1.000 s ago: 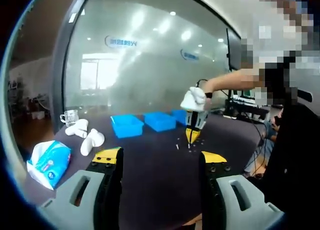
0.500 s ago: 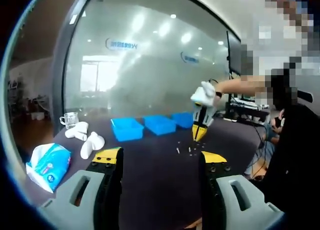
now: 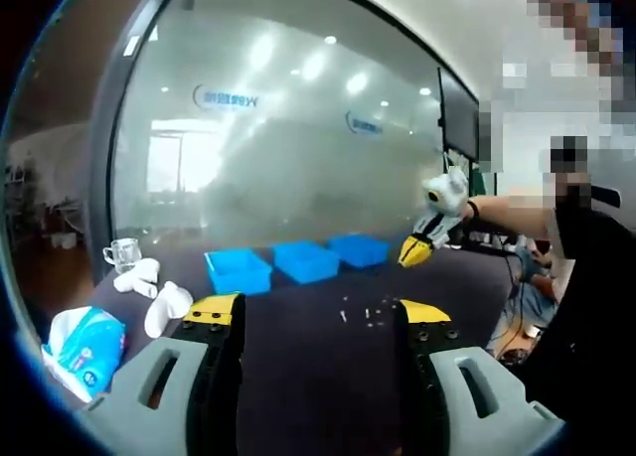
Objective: Sort the screws, nuts, and washers into the corresponding bins
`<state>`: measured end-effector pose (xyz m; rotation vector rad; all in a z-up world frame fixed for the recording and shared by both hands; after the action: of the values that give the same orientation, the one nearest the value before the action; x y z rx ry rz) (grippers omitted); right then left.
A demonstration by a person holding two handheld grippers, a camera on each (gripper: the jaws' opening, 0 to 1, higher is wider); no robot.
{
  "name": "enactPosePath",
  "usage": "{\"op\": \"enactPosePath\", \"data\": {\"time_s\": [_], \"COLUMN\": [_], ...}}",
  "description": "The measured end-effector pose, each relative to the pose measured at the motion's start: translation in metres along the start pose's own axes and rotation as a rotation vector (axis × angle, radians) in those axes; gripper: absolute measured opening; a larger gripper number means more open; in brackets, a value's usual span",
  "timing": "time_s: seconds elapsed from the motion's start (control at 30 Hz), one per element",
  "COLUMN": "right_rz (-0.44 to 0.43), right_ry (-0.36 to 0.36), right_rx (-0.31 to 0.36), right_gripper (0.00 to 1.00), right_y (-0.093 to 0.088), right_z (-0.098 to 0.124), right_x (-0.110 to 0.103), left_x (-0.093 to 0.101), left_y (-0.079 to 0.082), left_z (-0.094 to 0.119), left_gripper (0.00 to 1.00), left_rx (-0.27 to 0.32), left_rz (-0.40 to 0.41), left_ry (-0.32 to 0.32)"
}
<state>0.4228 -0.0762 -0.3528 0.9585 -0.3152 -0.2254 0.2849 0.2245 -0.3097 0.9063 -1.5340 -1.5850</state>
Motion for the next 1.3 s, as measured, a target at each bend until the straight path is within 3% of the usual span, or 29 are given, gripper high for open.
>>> {"op": "enactPosePath", "data": {"time_s": [0.33,0.43,0.63,0.97,1.3], "right_rz": [-0.178,-0.173,-0.248,-0.289,-0.272], "right_ry": [-0.296,-0.386,-0.544,-0.637,-0.708], "right_rx": [0.23,0.238,0.335,0.389,0.439], "right_gripper": [0.0,0.0,0.0,0.0,0.0], "right_y": [-0.021,-0.029,-0.038,-0.041,-0.011], "right_z": [0.06,0.072,0.098,0.116,0.122], "right_x": [0.016,0.017,0.019,0.019,0.061], "left_x": [0.0,0.001,0.0,0.001,0.002], "left_y": [0.0,0.002,0.004,0.001,0.001], "left_z": [-0.005,-0.005,-0.005,-0.003,-0.001], "left_gripper": [0.6,0.6,0.6,0.6,0.6], "left_rx": [0.0,0.002,0.008,0.004,0.017], "left_rz": [0.005,0.002,0.0,-0.005,0.001], "left_ry": [-0.005,-0.009,0.002,-0.002,-0.009]}}
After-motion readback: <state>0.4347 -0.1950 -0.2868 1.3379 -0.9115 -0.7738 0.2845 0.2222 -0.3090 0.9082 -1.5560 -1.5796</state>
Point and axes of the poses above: the point that each gripper's makers call its tool centre point, and the gripper's own axes: z roughly backward along the fingers, x roughly to its right, y roughly out of its top, the point moved 3 cm from there along z, roughly backward along the fingers, and after that the axes turned 2 degrees about y, right-handed, at the moved point
